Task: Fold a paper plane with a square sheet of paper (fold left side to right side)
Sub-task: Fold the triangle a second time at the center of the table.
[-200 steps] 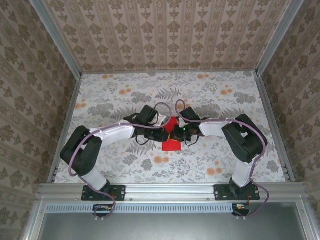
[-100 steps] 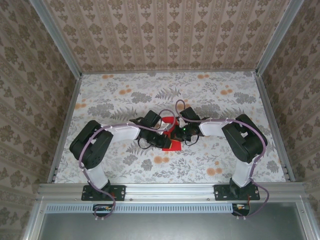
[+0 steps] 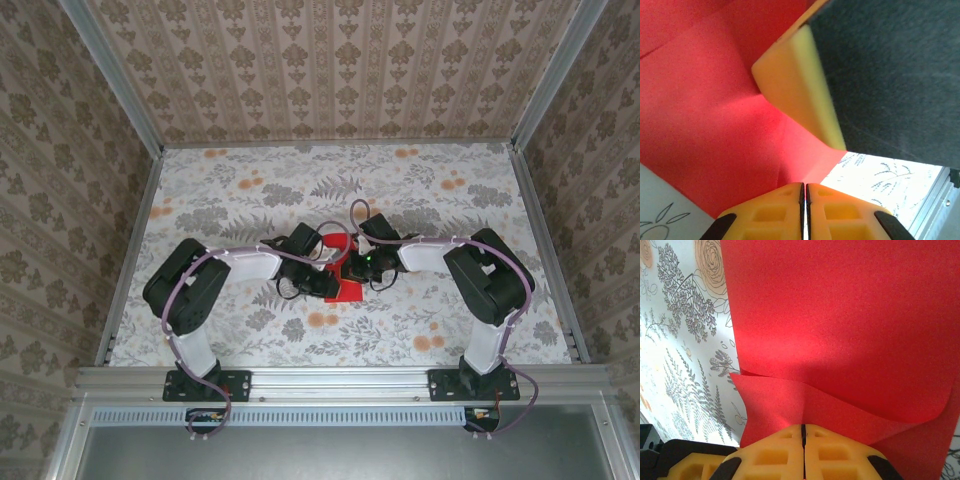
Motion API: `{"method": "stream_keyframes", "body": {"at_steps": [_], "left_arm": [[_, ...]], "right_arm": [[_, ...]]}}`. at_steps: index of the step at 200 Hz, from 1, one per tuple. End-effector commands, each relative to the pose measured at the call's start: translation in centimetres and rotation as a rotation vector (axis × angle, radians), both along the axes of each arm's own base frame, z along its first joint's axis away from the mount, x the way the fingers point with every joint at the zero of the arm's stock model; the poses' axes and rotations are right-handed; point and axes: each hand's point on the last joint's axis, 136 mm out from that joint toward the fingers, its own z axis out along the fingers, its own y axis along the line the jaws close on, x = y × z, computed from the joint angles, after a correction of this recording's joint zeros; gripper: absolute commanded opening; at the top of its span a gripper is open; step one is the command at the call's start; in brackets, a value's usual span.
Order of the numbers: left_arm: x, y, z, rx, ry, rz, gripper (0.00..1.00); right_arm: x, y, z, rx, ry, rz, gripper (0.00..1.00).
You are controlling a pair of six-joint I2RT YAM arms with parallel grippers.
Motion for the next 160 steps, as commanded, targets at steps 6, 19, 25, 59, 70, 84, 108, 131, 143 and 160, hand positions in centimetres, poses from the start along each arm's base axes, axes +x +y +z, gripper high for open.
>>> {"method": "stream_keyframes", "body": {"at_steps": [6,19,25,59,70,84,108,131,143,160], "left_arm": [[-0.9,1.3,-1.6,0.067,0.022,-0.005,0.11],[-0.9,1.4,-1.7,0.074,0.022,-0.003,0.11],[-1.1,1.6,-1.8,0.078,0.023,-0.002,0.11],[-1.5,2.1,-2.0,0.084,0.030,0.008,0.09],[-1.7,2.3,-2.1,0.085,0.033,0.011,0.09],[-1.9,2.6,-2.2,0.085,0.038,0.018,0.08],[-2.5,3.2,-2.3,0.086,0.048,0.033,0.07],[-3.1,4.0,-2.6,0.088,0.059,0.052,0.06],[-3.3,4.4,-2.7,0.086,0.060,0.066,0.05],[-3.6,5.0,-2.8,0.088,0.066,0.081,0.05]], "right_arm": [[-1.8,-1.8,-2.7,-0.115,0.086,-0.002,0.08],[-1.8,-1.9,-2.9,-0.119,0.090,-0.002,0.08],[-1.8,-1.9,-2.8,-0.119,0.089,-0.001,0.08],[-2.0,-2.0,-3.0,-0.128,0.097,0.001,0.08],[-2.0,-2.0,-3.1,-0.128,0.098,0.001,0.08],[-2.0,-2.1,-3.1,-0.129,0.098,0.001,0.08],[-2.0,-2.0,-3.0,-0.128,0.096,0.001,0.08],[-2.0,-2.1,-3.1,-0.131,0.096,0.002,0.08],[-2.0,-2.1,-3.1,-0.131,0.096,0.001,0.08],[-2.1,-2.1,-3.1,-0.132,0.097,0.001,0.08]]}}
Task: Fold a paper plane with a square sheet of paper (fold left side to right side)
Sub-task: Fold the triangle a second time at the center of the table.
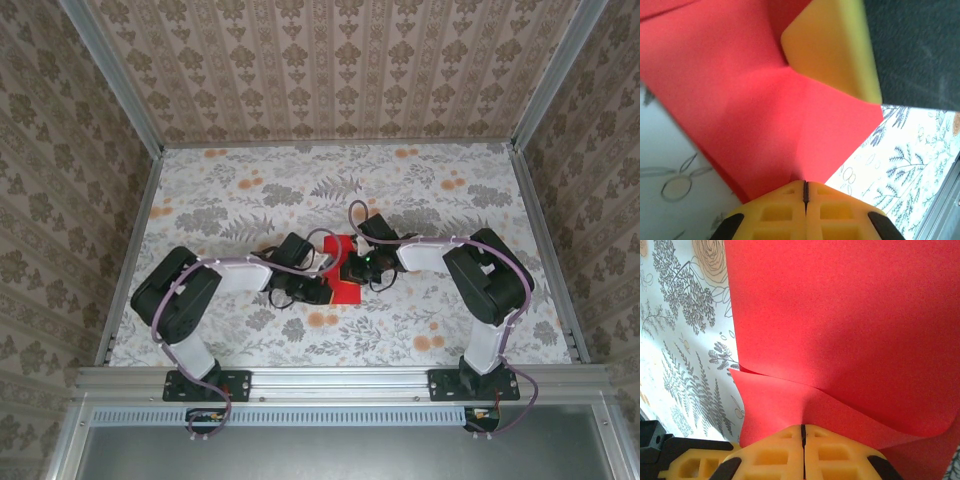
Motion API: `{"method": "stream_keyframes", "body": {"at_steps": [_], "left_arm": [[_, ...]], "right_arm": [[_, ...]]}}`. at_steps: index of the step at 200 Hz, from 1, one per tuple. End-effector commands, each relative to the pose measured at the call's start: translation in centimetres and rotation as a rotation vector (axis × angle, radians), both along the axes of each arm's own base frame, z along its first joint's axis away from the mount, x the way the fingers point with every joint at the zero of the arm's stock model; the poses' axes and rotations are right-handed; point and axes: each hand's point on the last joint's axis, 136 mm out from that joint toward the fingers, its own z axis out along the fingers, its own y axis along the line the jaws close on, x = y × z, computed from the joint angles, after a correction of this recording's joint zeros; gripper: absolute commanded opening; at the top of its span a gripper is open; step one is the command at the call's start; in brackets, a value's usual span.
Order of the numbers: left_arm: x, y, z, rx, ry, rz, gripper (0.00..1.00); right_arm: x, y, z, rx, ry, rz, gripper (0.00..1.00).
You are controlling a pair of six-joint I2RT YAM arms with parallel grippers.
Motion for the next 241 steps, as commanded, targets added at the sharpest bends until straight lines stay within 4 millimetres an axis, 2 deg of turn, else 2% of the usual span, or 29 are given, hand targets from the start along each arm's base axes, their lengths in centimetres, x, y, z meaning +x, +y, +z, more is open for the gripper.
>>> {"method": "stream_keyframes", "body": {"at_steps": [1,27,40,75,91,129,163,197,219,241], "left_arm": [[-2.5,3.1,-2.1,0.108,0.105,0.045,0.05],[-2.7,3.8,-1.9,0.110,0.105,0.054,0.05],[-2.4,3.6,-1.2,0.091,0.091,0.057,0.05],[-1.0,1.7,2.1,-0.004,0.030,0.038,0.08],[-0.4,1.3,2.6,-0.010,0.012,0.037,0.10],[0.8,0.9,1.8,0.015,-0.001,0.041,0.14],[1.9,0.9,1.2,0.038,-0.022,0.062,0.14],[1.9,1.4,-0.2,0.091,-0.013,0.066,0.12],[1.7,2.1,-0.7,0.123,-0.014,0.072,0.10],[1.4,2.4,-1.0,0.142,-0.014,0.070,0.10]], "right_arm": [[-1.6,-2.3,-3.1,-0.128,0.080,-0.014,0.08],[-1.6,-2.3,-3.1,-0.128,0.081,-0.014,0.08],[-1.6,-2.3,-3.1,-0.128,0.081,-0.014,0.08],[-1.6,-2.2,-2.9,-0.124,0.080,-0.014,0.08],[-1.5,-2.2,-2.8,-0.121,0.078,-0.014,0.08],[-1.5,-2.1,-2.8,-0.121,0.081,-0.011,0.08],[-1.5,-2.1,-2.8,-0.120,0.082,-0.012,0.08],[-1.5,-2.0,-2.6,-0.114,0.075,-0.009,0.08],[-1.2,-1.6,-2.0,-0.086,0.054,0.001,0.08],[-0.6,-1.0,-0.4,-0.050,0.006,0.018,0.08]]}}
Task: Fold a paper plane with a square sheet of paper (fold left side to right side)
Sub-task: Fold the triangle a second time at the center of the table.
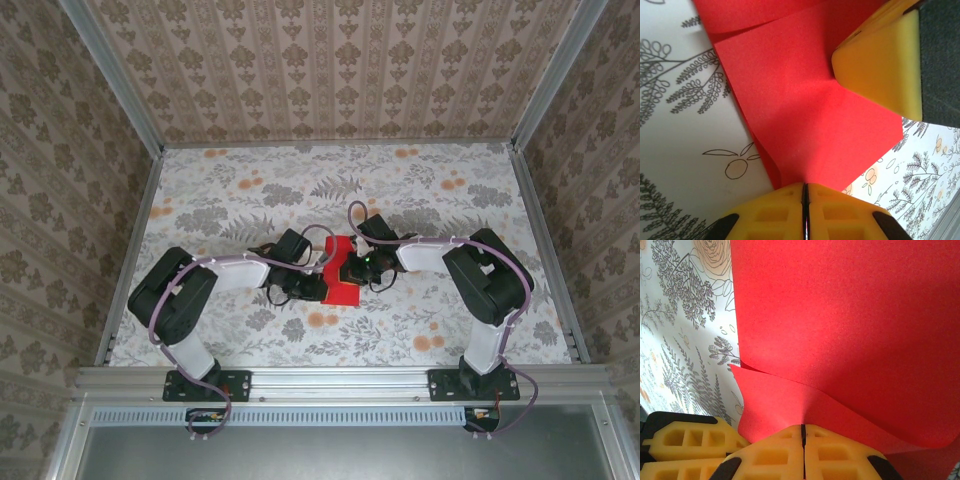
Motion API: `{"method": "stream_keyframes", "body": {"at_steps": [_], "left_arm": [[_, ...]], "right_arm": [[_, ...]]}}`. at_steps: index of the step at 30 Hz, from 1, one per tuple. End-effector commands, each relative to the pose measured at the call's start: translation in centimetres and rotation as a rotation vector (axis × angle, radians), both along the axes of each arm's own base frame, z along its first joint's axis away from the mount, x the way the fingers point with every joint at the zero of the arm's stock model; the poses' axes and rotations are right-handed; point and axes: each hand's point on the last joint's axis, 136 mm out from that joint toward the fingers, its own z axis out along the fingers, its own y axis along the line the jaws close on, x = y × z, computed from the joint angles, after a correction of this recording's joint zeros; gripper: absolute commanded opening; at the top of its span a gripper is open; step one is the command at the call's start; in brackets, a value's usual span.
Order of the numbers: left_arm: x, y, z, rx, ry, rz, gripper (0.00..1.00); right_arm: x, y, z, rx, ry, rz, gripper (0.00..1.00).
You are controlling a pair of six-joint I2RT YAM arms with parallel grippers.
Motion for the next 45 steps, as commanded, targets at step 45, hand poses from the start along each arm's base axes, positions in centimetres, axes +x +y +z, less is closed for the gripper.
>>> {"method": "stream_keyframes", "body": {"at_steps": [45], "left_arm": [[-0.9,1.8,-2.1,0.209,-0.034,-0.034,0.09]], "right_arm": [[-3.3,1.2,-1.2,-0.128,0.060,0.178,0.07]]}}
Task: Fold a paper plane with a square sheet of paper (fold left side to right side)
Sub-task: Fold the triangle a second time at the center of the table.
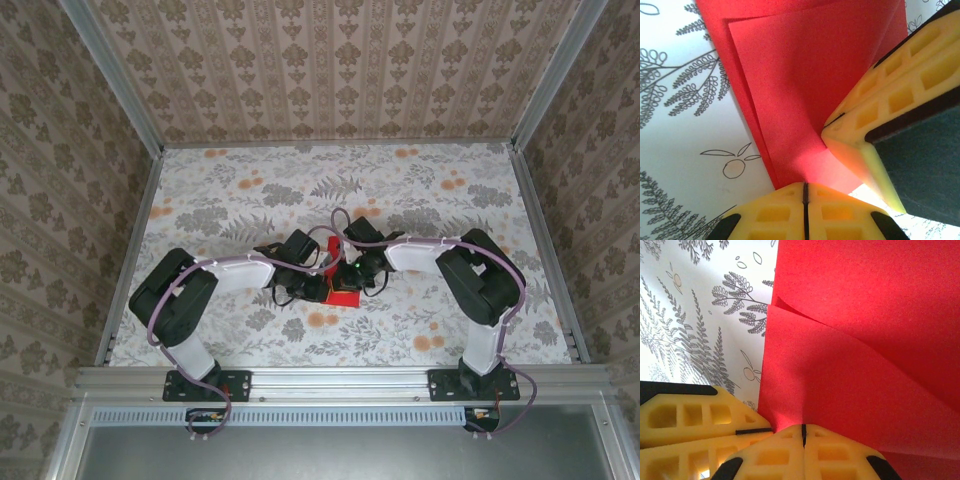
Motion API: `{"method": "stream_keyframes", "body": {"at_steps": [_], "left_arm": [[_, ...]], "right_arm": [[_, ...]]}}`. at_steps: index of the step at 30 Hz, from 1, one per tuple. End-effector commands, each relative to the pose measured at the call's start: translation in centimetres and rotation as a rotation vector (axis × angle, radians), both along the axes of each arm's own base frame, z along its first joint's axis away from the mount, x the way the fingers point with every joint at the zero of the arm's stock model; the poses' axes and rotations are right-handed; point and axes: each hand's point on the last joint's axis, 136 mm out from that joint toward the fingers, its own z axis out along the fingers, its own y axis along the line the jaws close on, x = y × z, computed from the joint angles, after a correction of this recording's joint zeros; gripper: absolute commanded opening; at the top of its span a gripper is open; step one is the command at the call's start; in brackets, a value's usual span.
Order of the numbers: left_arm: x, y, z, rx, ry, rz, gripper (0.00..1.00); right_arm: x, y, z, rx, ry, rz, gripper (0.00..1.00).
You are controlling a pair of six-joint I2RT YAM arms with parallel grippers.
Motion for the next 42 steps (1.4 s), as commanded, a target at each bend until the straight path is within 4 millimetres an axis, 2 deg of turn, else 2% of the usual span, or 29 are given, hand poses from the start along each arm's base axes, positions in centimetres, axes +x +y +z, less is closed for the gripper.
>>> {"method": "stream_keyframes", "body": {"at_steps": [1,42], "left_arm": [[-0.9,1.9,-2.0,0.116,0.027,-0.009,0.09],[-1.1,2.2,-2.7,0.138,0.042,-0.015,0.08]], "right_arm": [[-0.4,-1.1,-1.4,-0.081,0.031,0.009,0.07],[4.3,-11.4,-0.9,-0.207,0.015,-0.109,0.07]]}}
